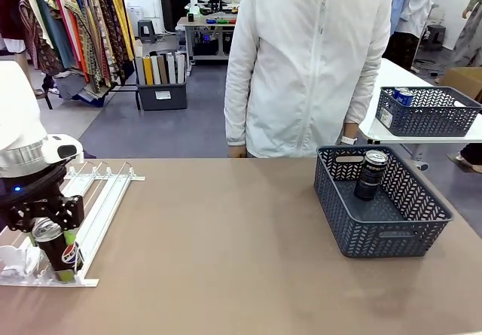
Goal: Retrieve and store the cans from the dispenser.
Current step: Pick up one can from the Automatic Can Dispenser and place it in the middle of the table.
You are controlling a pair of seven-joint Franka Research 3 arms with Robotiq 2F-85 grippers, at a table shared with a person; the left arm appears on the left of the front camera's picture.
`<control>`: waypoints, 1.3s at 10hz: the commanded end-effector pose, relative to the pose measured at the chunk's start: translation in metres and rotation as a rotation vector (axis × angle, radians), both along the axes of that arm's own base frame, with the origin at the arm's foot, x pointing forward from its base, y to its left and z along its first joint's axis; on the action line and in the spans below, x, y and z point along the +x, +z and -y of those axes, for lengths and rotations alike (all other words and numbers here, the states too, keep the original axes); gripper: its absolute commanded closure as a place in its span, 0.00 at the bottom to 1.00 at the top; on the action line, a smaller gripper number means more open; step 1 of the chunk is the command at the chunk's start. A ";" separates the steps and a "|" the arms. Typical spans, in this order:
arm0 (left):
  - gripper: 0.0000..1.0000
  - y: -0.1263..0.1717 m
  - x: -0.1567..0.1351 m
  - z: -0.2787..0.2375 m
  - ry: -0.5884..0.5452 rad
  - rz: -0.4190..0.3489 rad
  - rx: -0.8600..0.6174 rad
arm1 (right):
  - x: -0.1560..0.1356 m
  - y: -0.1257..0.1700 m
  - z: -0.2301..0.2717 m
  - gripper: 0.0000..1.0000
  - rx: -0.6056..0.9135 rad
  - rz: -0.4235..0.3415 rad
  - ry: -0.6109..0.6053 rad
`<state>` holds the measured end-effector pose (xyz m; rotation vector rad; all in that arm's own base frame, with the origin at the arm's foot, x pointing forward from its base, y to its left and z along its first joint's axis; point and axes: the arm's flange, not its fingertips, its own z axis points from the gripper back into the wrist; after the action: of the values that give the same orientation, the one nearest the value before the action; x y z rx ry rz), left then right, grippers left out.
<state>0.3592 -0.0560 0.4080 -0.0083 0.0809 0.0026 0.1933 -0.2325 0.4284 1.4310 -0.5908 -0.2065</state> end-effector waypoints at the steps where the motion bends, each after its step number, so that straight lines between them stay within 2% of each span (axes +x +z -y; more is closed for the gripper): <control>1: 1.00 0.006 -0.001 0.000 0.002 0.003 -0.017 | 0.003 0.003 -0.001 0.00 0.005 0.032 -0.010; 3: 1.00 0.016 -0.003 0.000 -0.001 0.033 -0.013 | 0.003 0.003 -0.001 0.00 0.005 0.032 -0.010; 4: 1.00 0.036 -0.011 -0.001 -0.022 0.077 -0.035 | 0.003 0.003 -0.001 0.00 0.005 0.032 -0.010; 7: 1.00 0.141 -0.055 -0.007 -0.104 0.268 -0.090 | 0.003 0.003 -0.001 0.00 0.005 0.032 -0.010; 9: 1.00 0.188 -0.083 -0.014 -0.141 0.377 -0.104 | 0.003 0.003 -0.001 0.00 0.005 0.032 -0.010; 10: 1.00 0.210 -0.102 -0.026 -0.120 0.439 -0.110 | 0.003 0.003 -0.001 0.00 0.005 0.032 -0.010; 11: 1.00 0.221 -0.112 -0.038 -0.077 0.489 -0.119 | 0.003 0.003 -0.001 0.00 0.005 0.032 -0.010; 13: 1.00 0.216 -0.115 -0.052 -0.042 0.487 -0.157 | 0.003 0.003 -0.001 0.00 0.005 0.032 -0.010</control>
<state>0.2387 -0.0088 0.6353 -0.1244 -0.4074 -0.0527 0.1934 -0.2324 0.4284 1.4311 -0.5903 -0.2065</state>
